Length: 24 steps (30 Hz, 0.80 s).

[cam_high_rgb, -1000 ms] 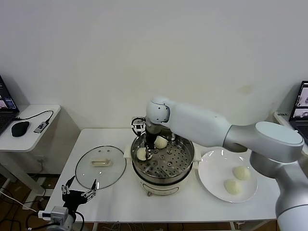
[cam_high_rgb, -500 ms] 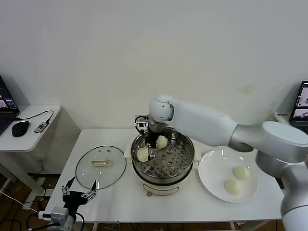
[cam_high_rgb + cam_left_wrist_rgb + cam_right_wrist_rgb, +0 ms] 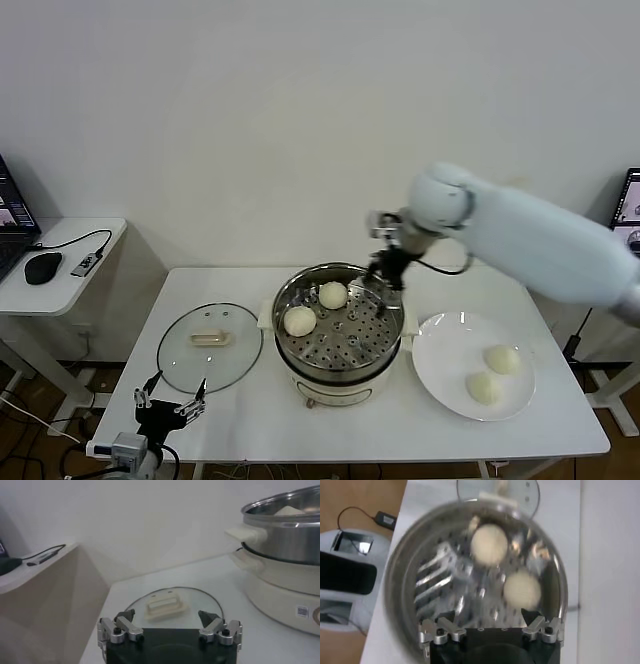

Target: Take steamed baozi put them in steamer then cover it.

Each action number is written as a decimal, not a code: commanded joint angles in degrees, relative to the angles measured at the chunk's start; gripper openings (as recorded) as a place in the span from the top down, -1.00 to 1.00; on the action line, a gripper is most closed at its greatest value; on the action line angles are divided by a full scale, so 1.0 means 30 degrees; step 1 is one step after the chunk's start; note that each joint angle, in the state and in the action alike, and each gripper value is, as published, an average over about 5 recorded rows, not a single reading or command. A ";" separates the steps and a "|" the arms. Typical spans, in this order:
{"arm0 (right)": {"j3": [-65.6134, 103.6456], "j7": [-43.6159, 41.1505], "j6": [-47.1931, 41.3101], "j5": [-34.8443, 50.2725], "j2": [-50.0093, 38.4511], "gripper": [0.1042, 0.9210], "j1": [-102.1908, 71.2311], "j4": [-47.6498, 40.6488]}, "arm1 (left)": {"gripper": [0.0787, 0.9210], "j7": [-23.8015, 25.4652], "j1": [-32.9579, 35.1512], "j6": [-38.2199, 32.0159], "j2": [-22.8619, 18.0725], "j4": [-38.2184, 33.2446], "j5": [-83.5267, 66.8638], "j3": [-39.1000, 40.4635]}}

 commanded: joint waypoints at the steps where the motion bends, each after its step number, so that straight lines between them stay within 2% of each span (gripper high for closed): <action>1: 0.1258 -0.1075 0.2834 -0.2330 -0.6032 -0.76 -0.2664 0.2240 | -0.77 -0.0002 0.0176 0.0004 -0.0087 -0.0082 0.0192 0.0079; 11: 0.6398 -0.0906 0.3961 -0.5421 -0.6006 -0.76 -1.0032 0.1227 | -0.77 0.0010 0.0521 0.0010 -0.0202 -0.0138 0.0584 0.0106; 24: 0.8377 -0.0571 0.4407 -0.6851 -0.5143 -0.76 -1.2838 -0.0212 | -0.77 0.0151 0.0513 0.0162 -0.0189 0.0024 0.0803 0.0115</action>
